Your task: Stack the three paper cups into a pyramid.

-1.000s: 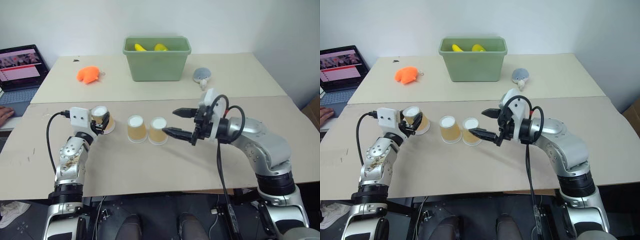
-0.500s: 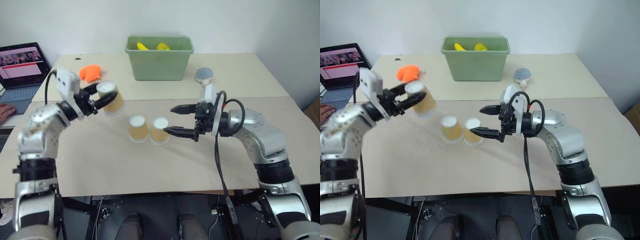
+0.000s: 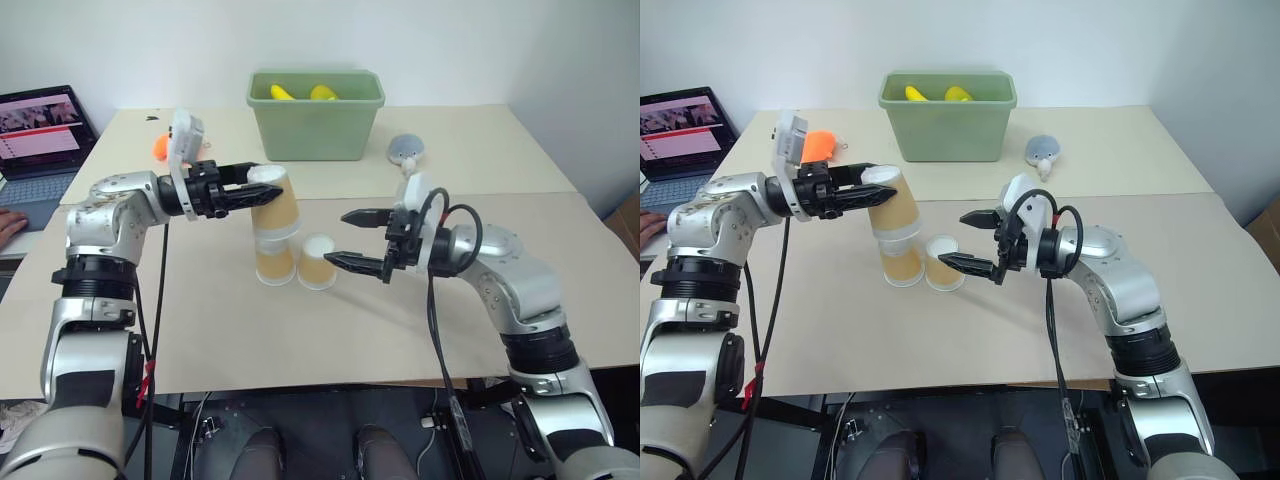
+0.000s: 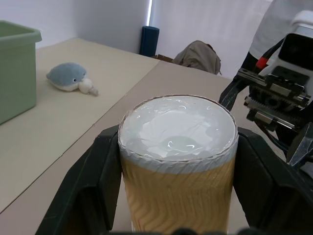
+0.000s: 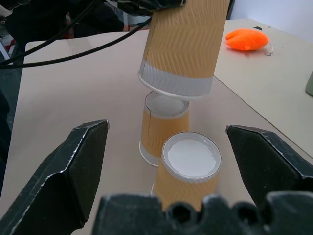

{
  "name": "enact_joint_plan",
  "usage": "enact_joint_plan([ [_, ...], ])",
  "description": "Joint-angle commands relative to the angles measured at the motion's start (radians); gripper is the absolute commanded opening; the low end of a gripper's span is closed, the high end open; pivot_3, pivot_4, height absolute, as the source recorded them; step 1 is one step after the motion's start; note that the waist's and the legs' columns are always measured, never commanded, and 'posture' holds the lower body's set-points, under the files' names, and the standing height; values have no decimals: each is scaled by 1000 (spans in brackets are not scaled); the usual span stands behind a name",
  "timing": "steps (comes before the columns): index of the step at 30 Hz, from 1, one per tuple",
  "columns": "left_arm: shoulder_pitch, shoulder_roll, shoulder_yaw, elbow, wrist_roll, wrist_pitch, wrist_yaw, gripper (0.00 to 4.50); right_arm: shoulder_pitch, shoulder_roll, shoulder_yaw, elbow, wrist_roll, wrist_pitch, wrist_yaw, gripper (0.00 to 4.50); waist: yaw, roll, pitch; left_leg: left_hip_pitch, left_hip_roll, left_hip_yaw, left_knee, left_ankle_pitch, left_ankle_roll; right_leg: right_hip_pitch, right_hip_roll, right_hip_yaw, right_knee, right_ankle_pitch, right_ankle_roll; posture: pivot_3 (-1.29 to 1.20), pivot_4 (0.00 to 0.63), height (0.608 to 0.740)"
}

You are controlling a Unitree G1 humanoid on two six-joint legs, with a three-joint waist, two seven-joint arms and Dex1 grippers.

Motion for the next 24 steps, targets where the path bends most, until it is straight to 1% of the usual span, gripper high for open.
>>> enact_joint_plan([
  [1, -59, -16, -6, 41, 36, -63, -38, 3041, 1, -7, -33, -53, 14, -5, -15, 4500, 0, 0, 0, 0, 0, 0, 0, 0, 0, 0, 0, 0, 0, 0, 0, 0, 150, 732],
  [11, -85, -63, -20, 86, 85, -88, -92, 3041, 26, -16, -38, -87, 24, 17, -48, 4500, -1, 0, 0, 0, 0, 0, 0, 0, 0, 0, 0, 0, 0, 0, 0, 0, 150, 732],
  [24, -52, -88, -33, 110, 149, -151, -108, 3041, 43, -22, -50, -116, 42, 40, -72, 4500, -2, 0, 0, 0, 0, 0, 1, 0, 0, 0, 0, 0, 1, 0, 0, 0, 150, 732],
])
